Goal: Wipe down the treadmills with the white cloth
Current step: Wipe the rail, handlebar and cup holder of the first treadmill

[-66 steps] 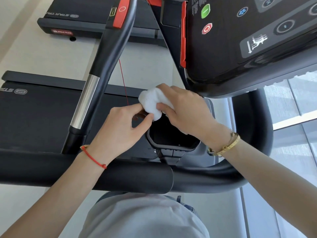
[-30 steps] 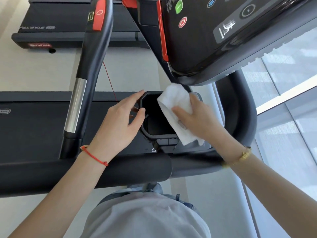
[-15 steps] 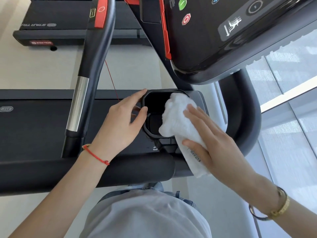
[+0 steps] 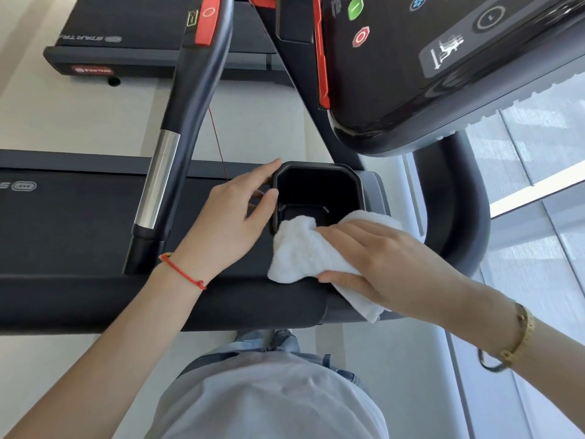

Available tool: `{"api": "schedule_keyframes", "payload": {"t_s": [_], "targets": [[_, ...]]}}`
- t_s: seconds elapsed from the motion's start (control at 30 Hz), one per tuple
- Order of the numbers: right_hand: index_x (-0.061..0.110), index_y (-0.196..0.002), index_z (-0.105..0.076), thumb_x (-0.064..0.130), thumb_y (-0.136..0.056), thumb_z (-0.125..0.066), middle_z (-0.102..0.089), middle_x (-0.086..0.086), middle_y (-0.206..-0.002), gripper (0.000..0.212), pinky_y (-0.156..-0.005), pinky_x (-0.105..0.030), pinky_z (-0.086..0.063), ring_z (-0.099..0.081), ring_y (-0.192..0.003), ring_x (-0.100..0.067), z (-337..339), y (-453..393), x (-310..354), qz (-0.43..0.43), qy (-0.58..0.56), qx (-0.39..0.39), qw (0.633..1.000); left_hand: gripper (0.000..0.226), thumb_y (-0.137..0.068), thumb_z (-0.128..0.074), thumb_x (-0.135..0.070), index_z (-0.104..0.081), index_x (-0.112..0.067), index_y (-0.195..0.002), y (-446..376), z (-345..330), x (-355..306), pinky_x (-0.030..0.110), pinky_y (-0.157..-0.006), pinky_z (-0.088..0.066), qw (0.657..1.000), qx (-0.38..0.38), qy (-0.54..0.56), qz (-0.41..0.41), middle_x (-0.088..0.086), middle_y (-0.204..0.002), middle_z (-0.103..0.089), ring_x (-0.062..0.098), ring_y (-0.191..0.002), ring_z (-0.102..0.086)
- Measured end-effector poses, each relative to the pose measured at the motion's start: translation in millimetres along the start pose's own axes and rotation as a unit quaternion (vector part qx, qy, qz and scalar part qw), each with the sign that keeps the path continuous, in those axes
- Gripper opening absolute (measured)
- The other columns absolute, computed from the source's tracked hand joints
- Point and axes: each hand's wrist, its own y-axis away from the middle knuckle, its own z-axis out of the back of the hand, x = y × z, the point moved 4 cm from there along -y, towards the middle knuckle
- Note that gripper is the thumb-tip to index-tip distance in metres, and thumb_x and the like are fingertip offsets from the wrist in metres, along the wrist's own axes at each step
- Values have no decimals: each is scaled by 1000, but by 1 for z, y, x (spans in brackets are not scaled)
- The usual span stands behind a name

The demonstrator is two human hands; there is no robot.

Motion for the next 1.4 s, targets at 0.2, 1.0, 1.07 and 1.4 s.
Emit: {"api": "schedule_keyframes", "payload": {"t_s": [0.2,1.0,1.07,1.4], "targets": [[11,-90,-58,61,-93,-26,-52,7,-66,60,-54,-28,-30,-47,-52,-18,-8,-37,9,-25,-51,22,998,45,-102,-51,-17,-50,-28,-145,-1,0,-1,-1,-74,-39,1000,-8,9,2,-28,-95,-55,-16,-75,-56],[6,-130,-49,32,-96,-50,-58,-5,-128,43,-95,-19,-38,-49,-119,-17,0,40,6,-268,-61,-144,951,46,-103,-49,-20,-45,-28,-148,-1,0,0,-3,-75,-38,1000,2,6,-1,-20,-96,-57,-14,-83,-55],[13,-134,-45,45,-97,-41,-56,2,-130,49,-90,-19,-42,-49,-120,-14,-2,41,5,-298,-98,-131,940,46,-103,-48,-20,-45,-27,-149,0,0,0,-3,-75,-38,1000,2,7,-1,-19,-96,-58,-14,-83,-55],[14,-124,-48,44,-100,-47,-53,10,-105,39,-67,-17,-28,-49,-88,-11,20,22,-12,-336,-115,-236,905,47,-104,-46,-22,-43,-29,-150,0,0,0,-4,-76,-37,1000,5,4,-3,-22,-95,-56,-19,-84,-55]]}}
